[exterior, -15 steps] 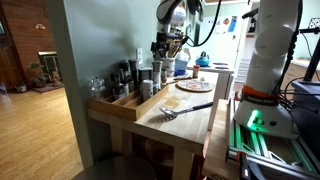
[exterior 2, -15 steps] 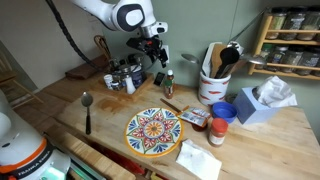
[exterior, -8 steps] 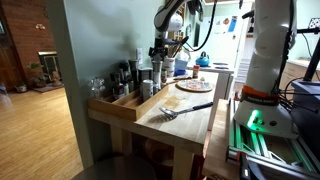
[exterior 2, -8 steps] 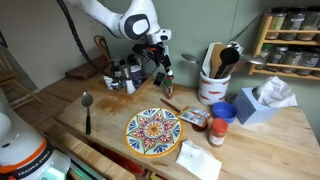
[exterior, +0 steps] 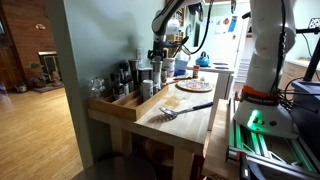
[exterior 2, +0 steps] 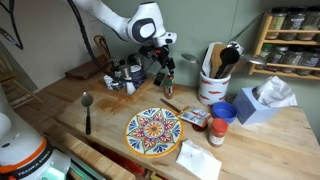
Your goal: Put the brown bottle onto the wooden tray
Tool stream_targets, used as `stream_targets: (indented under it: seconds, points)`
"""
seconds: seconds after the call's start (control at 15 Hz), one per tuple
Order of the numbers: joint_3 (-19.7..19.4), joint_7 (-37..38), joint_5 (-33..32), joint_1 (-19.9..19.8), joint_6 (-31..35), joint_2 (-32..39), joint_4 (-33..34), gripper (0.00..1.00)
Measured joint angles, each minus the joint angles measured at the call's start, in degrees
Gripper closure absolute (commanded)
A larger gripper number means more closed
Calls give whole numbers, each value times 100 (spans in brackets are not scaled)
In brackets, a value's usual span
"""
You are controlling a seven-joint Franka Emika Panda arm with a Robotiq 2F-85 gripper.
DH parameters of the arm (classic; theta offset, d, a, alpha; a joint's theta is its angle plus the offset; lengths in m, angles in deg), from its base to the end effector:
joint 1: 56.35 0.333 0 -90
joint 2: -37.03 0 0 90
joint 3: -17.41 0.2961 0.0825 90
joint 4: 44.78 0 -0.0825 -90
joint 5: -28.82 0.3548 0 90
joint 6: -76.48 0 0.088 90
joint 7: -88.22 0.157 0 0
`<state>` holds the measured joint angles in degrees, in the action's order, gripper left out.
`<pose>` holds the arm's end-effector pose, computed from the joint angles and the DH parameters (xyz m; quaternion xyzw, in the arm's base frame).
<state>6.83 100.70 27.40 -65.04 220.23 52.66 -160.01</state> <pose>0.5693 -0.1973 0.2955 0.9591 -0.2569 0.1122 0.0393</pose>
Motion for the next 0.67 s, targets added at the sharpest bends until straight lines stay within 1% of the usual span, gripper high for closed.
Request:
stream_targets:
  seconds: [0.13,0.27,0.33,0.4,0.47,0.67]
  points:
    - [-32,49,2,-3,0,103,105,53]
    - [-53,80,7,-5,0,192,185,66]
    - [-56,84,11,-7,0,232,220,68]
    - [-56,85,14,-8,0,269,252,75]
    - [-55,86,15,-7,0,302,283,91]
    - [-56,88,15,-4,-23,343,359,92]
